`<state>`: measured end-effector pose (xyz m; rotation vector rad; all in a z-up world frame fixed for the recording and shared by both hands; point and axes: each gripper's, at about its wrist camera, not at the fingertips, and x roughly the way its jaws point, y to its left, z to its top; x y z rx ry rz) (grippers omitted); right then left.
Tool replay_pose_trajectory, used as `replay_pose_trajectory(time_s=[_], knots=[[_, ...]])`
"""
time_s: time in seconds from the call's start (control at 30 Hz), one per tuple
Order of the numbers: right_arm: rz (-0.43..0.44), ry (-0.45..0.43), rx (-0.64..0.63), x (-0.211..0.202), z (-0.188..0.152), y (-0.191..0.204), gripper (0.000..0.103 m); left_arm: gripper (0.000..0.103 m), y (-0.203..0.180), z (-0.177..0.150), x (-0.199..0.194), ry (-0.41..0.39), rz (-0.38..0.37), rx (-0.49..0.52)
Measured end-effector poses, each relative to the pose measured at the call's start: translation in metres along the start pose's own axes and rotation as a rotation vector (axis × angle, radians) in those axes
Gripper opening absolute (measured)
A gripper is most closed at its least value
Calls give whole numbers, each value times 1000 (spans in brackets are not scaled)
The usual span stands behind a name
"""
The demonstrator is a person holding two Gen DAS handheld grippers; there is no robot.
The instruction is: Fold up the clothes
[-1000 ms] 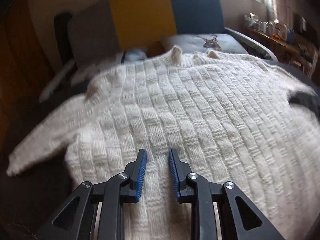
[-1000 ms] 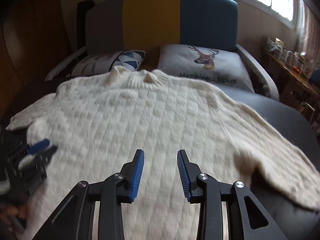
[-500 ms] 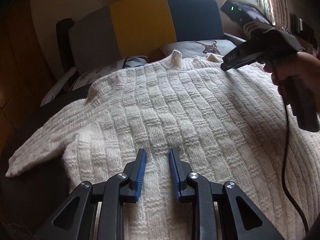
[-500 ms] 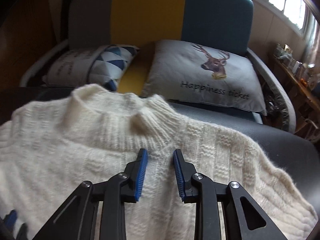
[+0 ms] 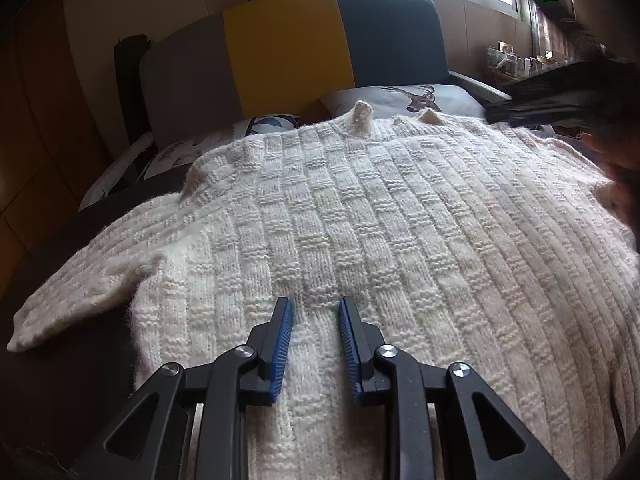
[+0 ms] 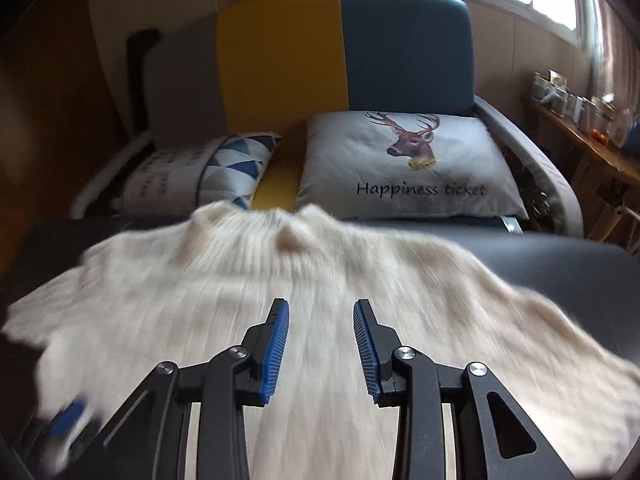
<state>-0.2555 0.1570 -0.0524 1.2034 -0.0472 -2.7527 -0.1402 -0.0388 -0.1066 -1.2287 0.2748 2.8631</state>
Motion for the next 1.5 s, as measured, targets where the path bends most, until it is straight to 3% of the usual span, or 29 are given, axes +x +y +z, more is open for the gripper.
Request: replay_pose_trajectory(time_s=[0.13, 0.37, 0.53, 0.7, 0.83, 1.03, 1.23, 1.5], knots=[[-31, 57, 50, -39, -61, -20, 41, 24, -3, 0, -2, 4, 6, 5], [-99, 107, 138, -58, -133, -55, 39, 24, 2, 3, -7, 35, 19, 27], [-138, 80, 97, -58, -137, -55, 39, 24, 21, -8, -21, 54, 39, 34], [-103, 78, 117, -60, -132, -55, 42, 28, 39, -19, -37, 69, 52, 36], [-2, 30, 195, -98, -137, -59, 42, 27, 42, -32, -60, 49, -9, -8], [31, 79, 121, -133, -170, -31, 42, 27, 47, -53, -96, 20, -99, -73], [30, 123, 101, -131, -191, -16, 42, 27, 25, -77, -97, 31, -72, 26], [-32, 166, 24, -122, -202, -4, 42, 29, 37, -88, -92, -10, -90, 92]])
